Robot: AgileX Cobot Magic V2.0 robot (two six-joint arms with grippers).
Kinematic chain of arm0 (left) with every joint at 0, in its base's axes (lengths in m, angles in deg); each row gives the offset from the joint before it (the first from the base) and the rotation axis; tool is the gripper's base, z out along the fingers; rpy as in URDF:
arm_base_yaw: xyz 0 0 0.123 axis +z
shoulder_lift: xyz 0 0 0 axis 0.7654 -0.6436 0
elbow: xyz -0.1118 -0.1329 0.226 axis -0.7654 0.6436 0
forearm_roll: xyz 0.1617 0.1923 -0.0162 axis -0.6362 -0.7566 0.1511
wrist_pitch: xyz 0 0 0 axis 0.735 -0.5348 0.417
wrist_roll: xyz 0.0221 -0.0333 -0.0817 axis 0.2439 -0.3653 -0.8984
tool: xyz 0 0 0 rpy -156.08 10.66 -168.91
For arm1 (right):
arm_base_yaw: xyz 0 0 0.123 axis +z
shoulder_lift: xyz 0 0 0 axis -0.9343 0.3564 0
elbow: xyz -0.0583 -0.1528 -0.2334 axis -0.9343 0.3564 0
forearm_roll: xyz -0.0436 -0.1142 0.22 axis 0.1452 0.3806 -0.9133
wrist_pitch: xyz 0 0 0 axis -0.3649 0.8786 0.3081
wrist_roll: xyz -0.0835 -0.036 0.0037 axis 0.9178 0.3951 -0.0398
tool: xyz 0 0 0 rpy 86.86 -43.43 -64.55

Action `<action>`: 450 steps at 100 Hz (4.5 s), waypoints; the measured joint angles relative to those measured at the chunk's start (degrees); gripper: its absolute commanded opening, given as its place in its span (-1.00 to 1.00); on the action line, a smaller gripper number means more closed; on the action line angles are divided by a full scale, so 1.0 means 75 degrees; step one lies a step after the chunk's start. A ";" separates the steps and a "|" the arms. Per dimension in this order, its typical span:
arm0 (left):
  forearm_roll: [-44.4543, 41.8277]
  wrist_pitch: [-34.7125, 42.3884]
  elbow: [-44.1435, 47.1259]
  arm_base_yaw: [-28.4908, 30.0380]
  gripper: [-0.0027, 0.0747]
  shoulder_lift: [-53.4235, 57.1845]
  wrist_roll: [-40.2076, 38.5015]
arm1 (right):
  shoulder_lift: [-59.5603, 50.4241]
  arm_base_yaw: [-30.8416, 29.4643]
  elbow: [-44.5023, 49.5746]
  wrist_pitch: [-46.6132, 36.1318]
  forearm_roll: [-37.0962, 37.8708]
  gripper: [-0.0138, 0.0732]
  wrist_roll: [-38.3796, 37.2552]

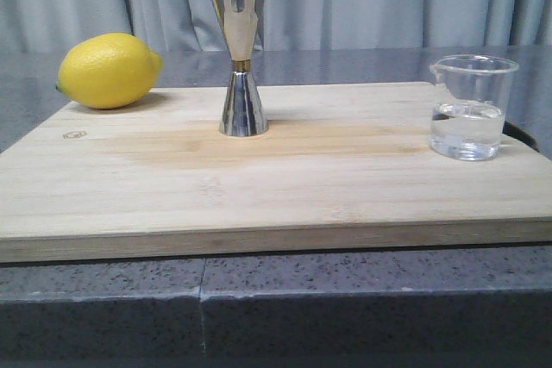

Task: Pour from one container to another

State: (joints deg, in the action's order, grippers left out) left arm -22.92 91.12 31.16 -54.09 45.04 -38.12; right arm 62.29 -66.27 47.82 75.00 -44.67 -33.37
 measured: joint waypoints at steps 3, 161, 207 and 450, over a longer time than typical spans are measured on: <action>0.0153 0.0061 0.0000 0.0000 -0.98 0.0000 0.0000 | 0.0000 0.0000 0.0000 -0.0092 0.0000 -0.85 0.0000; 0.0867 -0.2281 -0.3187 0.0000 -0.97 -0.1673 0.0000 | 0.1227 0.0000 -0.3379 0.2434 0.0783 -0.79 0.0000; 0.0687 -0.2268 -0.3187 0.0000 0.39 -0.1673 0.0000 | 0.1227 0.0000 -0.3379 0.2591 0.0984 0.42 0.0000; 1.3158 -0.7372 -0.5614 -0.1580 0.62 -1.1406 1.5278 | 0.3252 0.0000 -0.4698 0.4660 0.0780 0.64 0.0000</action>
State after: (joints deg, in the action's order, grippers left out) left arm 75.76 35.83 -10.95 -65.94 -40.50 76.46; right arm 86.68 -66.27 12.59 109.95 -38.82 -33.37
